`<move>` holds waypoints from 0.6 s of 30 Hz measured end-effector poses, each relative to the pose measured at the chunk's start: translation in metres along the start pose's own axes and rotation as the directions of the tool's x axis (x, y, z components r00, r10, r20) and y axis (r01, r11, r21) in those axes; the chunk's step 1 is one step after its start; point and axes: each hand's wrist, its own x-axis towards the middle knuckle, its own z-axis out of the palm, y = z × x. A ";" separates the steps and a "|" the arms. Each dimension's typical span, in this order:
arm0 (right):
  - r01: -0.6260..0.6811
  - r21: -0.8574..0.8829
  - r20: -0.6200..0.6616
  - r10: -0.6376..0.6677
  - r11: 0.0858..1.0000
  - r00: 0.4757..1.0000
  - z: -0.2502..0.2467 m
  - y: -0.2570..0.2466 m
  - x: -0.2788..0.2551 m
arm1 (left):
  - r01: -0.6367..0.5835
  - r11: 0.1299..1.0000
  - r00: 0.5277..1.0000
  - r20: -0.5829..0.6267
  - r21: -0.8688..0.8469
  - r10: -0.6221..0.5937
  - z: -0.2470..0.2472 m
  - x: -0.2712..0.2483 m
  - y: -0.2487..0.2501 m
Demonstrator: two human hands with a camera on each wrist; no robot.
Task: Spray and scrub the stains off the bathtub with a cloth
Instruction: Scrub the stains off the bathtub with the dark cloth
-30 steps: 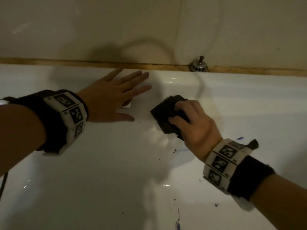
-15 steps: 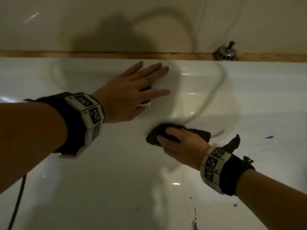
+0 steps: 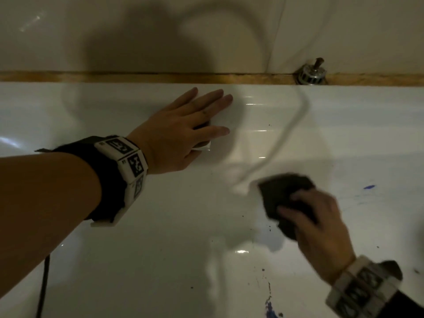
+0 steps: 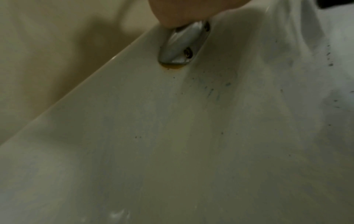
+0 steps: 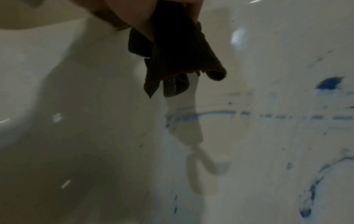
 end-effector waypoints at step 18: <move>-0.273 0.006 -0.047 0.273 0.962 0.961 0.043 0.054 -0.043 | 0.221 0.964 0.958 0.219 -0.145 -0.187 0.054 -0.118 0.158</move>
